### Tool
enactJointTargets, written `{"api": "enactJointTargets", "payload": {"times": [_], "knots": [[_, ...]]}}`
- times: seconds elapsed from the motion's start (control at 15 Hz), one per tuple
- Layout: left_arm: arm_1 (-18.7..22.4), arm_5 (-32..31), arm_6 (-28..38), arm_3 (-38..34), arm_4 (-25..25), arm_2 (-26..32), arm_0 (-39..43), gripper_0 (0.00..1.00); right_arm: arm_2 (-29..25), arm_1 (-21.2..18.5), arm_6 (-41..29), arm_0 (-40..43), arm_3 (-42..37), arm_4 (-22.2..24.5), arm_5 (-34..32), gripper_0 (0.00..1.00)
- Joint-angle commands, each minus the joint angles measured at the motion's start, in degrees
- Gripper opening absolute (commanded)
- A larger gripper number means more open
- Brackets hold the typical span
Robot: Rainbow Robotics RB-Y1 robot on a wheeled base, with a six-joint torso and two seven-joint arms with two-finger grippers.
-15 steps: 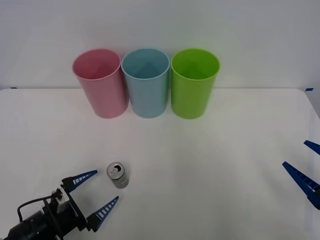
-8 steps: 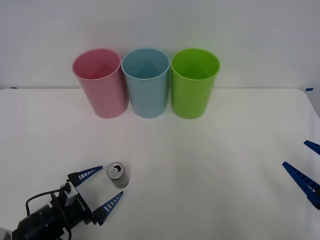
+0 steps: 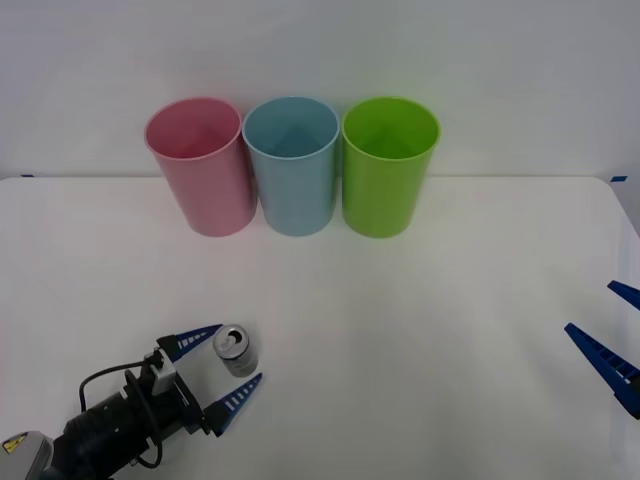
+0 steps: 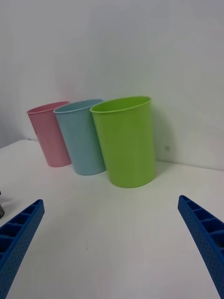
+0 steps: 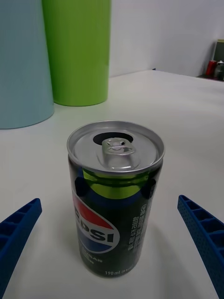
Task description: Grasp the object on the table and drop it into the matching bin: aluminum can to the light blue bin, PET bottle to the pink bin.
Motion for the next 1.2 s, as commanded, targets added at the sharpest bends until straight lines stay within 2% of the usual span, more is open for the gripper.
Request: {"api": "enactJointTargets", "payload": {"times": [0.07, 0.73, 0.8, 0.93, 1.2], "knots": [[0.00, 0.17, -0.39, 1.56, -0.32, -0.49, -1.63, 1.00, 0.00, 0.00, 0.00, 0.00, 0.00, 0.00, 0.00, 1.00], [-0.61, 0.26, -0.74, 1.56, -0.94, -0.67, -1.89, 1.00, 0.00, 0.00, 0.00, 0.00, 0.00, 0.00, 0.00, 1.00], [-0.61, 0.26, -0.74, 1.56, -0.85, -0.67, -1.89, 0.56, 0.00, 0.00, 0.00, 0.00, 0.00, 0.00, 0.00, 1.00], [-0.61, 0.52, -0.74, 1.56, -0.85, -0.76, -1.98, 0.01, 0.00, 0.00, 0.00, 0.00, 0.00, 0.00, 0.00, 1.00], [-0.61, 0.61, -0.65, 1.56, -0.85, -0.76, -1.89, 0.00, 0.00, 0.00, 0.00, 0.00, 0.00, 0.00, 0.00, 1.00]]}}
